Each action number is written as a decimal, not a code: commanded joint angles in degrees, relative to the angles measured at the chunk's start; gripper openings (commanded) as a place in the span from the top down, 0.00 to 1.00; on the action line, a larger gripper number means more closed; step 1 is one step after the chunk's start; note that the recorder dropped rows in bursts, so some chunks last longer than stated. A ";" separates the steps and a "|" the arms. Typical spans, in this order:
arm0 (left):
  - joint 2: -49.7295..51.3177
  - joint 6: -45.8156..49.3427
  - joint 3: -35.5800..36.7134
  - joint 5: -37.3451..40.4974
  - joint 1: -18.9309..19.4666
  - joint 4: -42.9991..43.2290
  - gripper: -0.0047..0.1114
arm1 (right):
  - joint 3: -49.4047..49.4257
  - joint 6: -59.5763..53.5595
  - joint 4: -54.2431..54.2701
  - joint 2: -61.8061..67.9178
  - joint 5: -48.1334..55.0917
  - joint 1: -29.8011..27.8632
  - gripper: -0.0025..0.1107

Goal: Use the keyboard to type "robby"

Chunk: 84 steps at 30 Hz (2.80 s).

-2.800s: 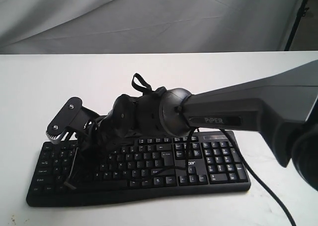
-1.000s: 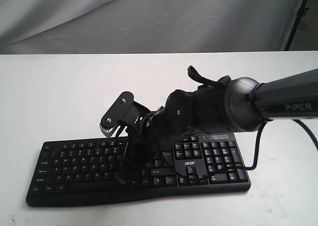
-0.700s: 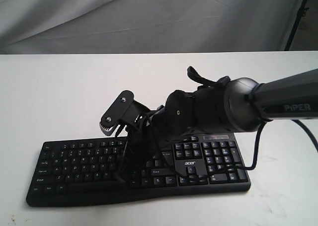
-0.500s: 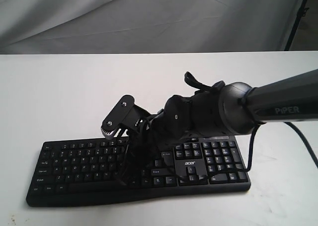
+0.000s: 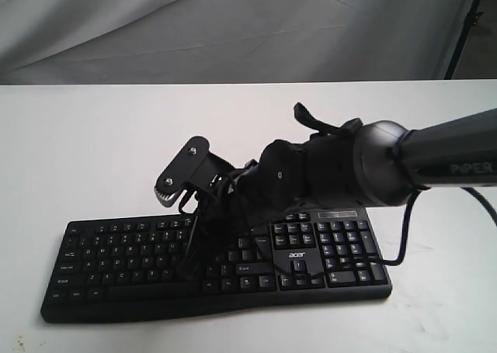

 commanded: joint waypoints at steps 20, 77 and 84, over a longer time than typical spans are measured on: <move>-0.23 -0.09 0.28 -0.14 -0.20 -0.54 0.96 | -7.26 -0.21 2.88 3.86 5.46 6.82 0.98; -0.23 -0.09 0.28 -0.14 -0.20 -0.54 0.96 | -7.36 -0.14 1.54 7.53 2.55 7.86 0.98; -0.23 -0.09 0.28 -0.14 -0.20 -0.54 0.96 | -7.36 -0.14 1.54 6.55 2.22 7.86 0.98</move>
